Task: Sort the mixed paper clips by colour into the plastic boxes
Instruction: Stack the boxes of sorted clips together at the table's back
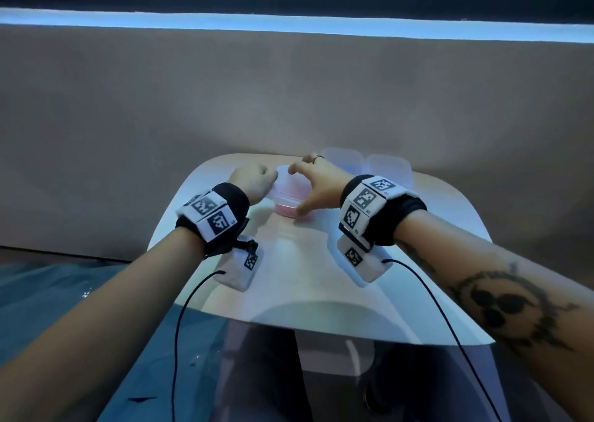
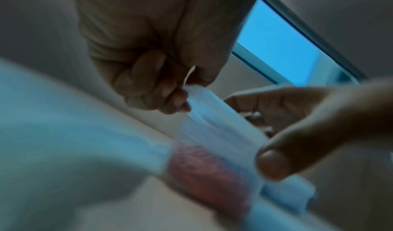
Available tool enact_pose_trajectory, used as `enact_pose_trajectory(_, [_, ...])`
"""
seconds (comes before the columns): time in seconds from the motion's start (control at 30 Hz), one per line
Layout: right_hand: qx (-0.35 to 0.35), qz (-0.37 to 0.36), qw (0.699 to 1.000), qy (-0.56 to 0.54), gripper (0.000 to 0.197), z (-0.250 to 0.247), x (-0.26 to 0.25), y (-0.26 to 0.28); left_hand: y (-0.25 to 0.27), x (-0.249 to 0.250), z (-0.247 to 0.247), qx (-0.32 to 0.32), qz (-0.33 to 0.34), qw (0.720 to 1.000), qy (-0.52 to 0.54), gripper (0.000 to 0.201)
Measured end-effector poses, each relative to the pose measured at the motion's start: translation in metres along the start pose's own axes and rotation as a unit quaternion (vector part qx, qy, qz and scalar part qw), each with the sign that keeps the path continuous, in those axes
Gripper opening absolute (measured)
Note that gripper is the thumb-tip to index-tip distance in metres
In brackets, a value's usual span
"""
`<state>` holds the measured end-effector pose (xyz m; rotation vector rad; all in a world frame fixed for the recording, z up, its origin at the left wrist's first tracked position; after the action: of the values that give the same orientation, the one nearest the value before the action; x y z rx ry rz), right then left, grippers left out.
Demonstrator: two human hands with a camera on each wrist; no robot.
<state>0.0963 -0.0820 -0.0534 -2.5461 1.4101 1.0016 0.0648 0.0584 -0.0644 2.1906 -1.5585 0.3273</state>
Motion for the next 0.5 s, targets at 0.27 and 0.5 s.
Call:
enact_pose_trajectory(0.27, [-0.028,0.017,0.998,0.059,0.096,-0.010,-0.003,-0.003,-0.006,-0.003,0.008,-0.022,0.005,0.998,0.054,0.023])
enact_pose_trajectory(0.5, [-0.045,0.040,0.997,0.053,0.094,-0.020,-0.005,-0.010,-0.011,0.005,0.014,-0.044,-0.021,0.987,0.151,0.035])
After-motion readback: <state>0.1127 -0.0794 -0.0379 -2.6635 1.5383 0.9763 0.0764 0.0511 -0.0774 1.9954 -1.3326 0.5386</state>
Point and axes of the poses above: each hand's wrist, its own y-axis away from the middle knuckle, its own z-axis out of the palm, x = y × z, the point moved 1 cm from there along -y, towards the middle knuckle, and after that the axes turned 14 degrees about -y, right-handed, at the moved point
